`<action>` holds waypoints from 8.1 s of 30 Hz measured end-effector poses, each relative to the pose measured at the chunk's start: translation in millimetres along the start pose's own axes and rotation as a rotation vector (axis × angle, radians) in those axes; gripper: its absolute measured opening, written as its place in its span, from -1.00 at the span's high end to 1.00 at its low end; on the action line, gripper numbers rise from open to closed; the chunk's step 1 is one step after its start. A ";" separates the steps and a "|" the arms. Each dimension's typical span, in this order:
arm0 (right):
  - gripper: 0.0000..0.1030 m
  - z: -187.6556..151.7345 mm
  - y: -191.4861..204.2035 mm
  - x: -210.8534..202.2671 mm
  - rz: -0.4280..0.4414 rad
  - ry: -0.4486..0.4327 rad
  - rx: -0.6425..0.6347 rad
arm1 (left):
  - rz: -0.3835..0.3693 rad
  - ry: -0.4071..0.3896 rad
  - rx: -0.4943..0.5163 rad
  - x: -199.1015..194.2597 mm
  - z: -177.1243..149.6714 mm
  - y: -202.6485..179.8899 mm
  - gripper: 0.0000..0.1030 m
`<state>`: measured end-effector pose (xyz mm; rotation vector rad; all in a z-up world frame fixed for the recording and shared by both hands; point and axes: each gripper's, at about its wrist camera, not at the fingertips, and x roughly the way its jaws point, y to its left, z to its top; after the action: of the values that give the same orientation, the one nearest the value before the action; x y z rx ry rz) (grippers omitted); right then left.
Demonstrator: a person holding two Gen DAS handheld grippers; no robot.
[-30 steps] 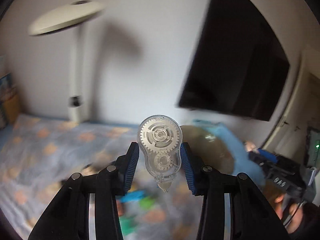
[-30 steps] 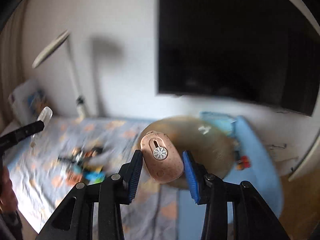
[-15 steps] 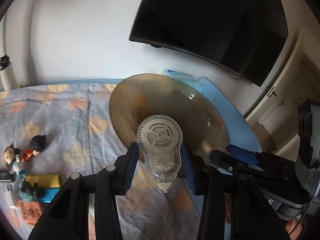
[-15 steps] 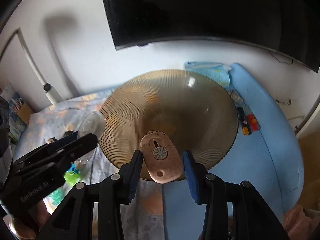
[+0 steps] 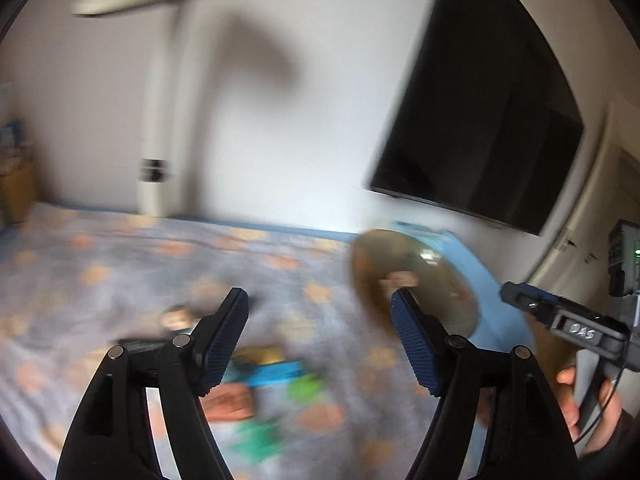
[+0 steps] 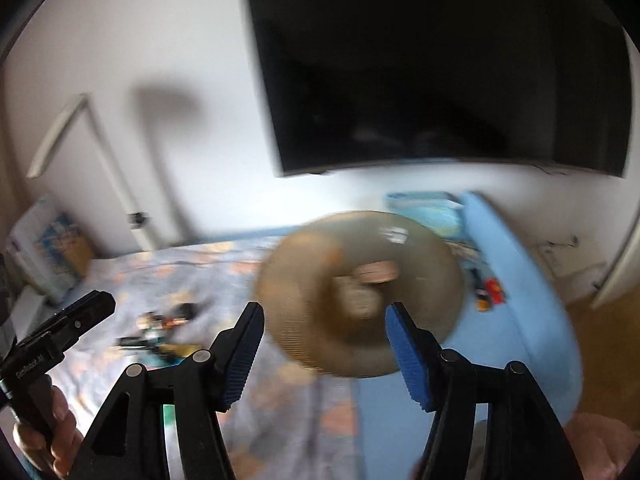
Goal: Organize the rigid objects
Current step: 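Return both grippers to the objects on the bed, then grasp the green gummy figure with left gripper while right gripper grasps the lime toy, then carry both green toys over the gold bowl and release them, then return both grippers toward the charger cube and orange box, then grasp the white charger cube with left gripper while right gripper grasps the orange box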
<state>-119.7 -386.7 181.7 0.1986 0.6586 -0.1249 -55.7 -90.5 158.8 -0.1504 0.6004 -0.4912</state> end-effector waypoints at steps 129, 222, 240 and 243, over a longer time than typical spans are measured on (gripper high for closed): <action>0.46 4.0 -10.4 19.7 0.034 0.013 -0.098 | -0.219 0.172 0.164 111.7 13.3 -122.7 0.46; -0.01 -122.2 242.3 189.6 0.497 0.338 -0.719 | 0.030 0.351 -0.166 102.3 -77.6 134.5 0.48; 0.17 -180.8 184.8 91.2 0.488 0.342 -0.587 | 0.045 0.302 -0.237 7.9 -139.9 140.5 0.46; 0.13 -185.6 179.1 96.1 0.485 0.378 -0.537 | 0.070 0.323 -0.214 9.5 -143.0 135.4 0.21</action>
<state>-122.8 -176.1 4.5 -0.1448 0.9757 0.5652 -77.1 24.0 -0.2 -0.2546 0.9716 -0.3845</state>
